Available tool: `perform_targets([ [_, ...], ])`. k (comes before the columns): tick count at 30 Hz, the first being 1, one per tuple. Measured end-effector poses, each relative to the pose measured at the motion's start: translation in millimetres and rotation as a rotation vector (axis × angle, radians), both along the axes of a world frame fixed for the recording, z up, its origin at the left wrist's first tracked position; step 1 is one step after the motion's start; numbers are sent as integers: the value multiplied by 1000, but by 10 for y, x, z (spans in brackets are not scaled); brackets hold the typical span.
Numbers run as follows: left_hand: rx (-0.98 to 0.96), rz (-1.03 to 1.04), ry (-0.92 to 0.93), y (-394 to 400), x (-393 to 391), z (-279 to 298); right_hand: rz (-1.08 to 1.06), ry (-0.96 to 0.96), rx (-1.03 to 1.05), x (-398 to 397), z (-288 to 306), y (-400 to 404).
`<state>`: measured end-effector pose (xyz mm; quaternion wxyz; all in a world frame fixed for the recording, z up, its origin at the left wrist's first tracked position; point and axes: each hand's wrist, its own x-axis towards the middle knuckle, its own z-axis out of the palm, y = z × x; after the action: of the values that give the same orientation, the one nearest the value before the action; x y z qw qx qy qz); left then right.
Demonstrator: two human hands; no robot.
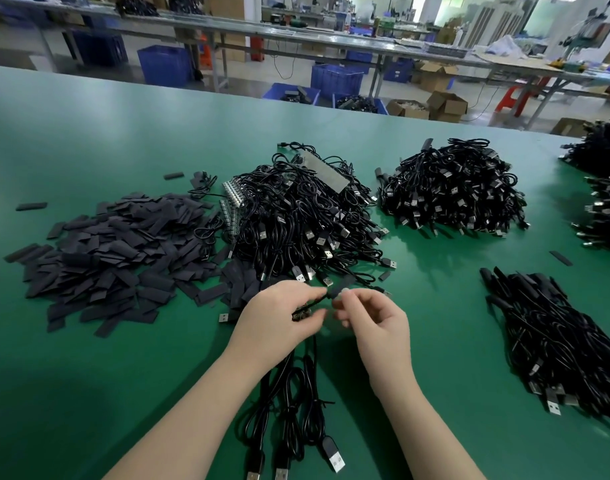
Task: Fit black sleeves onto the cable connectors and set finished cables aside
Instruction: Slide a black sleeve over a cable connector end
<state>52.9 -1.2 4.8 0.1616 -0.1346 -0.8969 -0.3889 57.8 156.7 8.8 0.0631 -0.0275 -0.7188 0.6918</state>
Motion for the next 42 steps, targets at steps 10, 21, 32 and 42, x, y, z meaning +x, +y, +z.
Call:
perform_targets([
  [10,-37,24,242,-33,19,12,53,136,360,100,-4,-131],
  [21,-126,60,813,-66,26,108,57,196,-20,148,350,-263],
  [32,-42,112,446,-3,53,102,-636,226,806,62,1150,1406],
  [42,-157,332,168,-175,-44,88,-522,59,1151,-172,691,1386],
])
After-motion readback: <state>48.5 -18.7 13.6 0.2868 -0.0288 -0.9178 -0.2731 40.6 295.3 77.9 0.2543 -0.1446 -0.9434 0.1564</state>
